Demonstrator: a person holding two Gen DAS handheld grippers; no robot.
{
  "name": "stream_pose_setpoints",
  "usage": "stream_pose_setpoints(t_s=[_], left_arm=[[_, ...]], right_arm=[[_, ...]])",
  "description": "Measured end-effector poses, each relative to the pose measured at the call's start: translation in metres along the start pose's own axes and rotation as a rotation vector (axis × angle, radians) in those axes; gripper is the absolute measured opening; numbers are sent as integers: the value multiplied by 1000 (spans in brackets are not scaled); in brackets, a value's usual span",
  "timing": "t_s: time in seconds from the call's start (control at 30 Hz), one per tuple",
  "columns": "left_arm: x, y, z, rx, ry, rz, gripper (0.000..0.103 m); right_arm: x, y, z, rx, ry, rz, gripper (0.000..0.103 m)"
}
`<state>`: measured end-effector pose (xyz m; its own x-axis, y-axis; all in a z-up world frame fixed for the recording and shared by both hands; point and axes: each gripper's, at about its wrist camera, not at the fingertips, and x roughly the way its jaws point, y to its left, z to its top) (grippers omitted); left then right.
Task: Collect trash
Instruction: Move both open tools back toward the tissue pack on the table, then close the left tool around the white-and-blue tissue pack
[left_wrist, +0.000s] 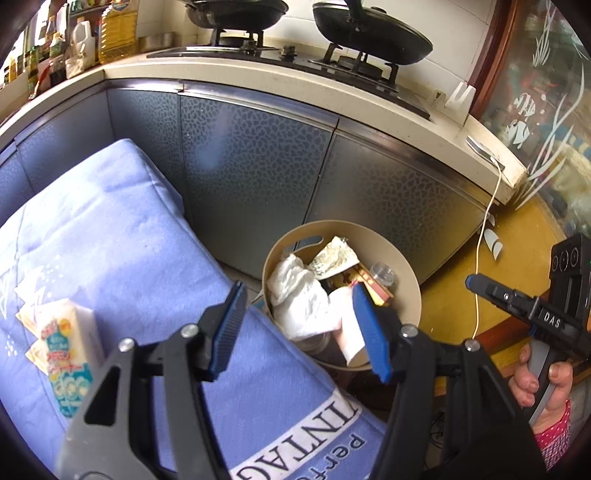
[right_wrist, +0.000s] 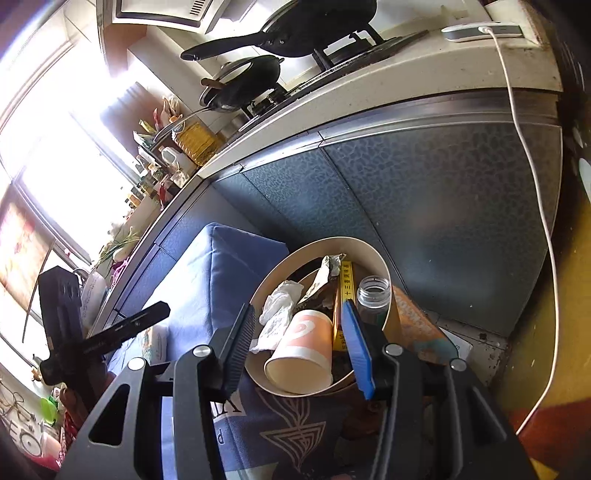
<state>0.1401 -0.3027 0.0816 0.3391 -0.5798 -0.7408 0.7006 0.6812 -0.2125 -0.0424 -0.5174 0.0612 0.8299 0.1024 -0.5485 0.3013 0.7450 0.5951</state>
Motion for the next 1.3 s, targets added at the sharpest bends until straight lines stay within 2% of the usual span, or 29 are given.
stream_pose_setpoints(t_s=[0.23,0.47,0.67,0.9,1.13,1.3], left_arm=[[-16,9,-30,15,-8,47,57],[-34,35,-58,-31,-5,65,57],[-56,60,-81,-72,-34,84,57],[-85,121,-114,-207,-51,121,57],[-108,179,-138,-336,-65,179,57],[-113,202,-146,-393,-71,171,57]], right_arm=[[0,25,-11,-37,17,1,48],[9,59,-22,-89,41,17,48],[22,95,-35,-147,78,27,48],[52,136,-53,-208,141,59,48],[98,181,-78,-265,241,120,48],[130,206,-87,-281,300,167,48]])
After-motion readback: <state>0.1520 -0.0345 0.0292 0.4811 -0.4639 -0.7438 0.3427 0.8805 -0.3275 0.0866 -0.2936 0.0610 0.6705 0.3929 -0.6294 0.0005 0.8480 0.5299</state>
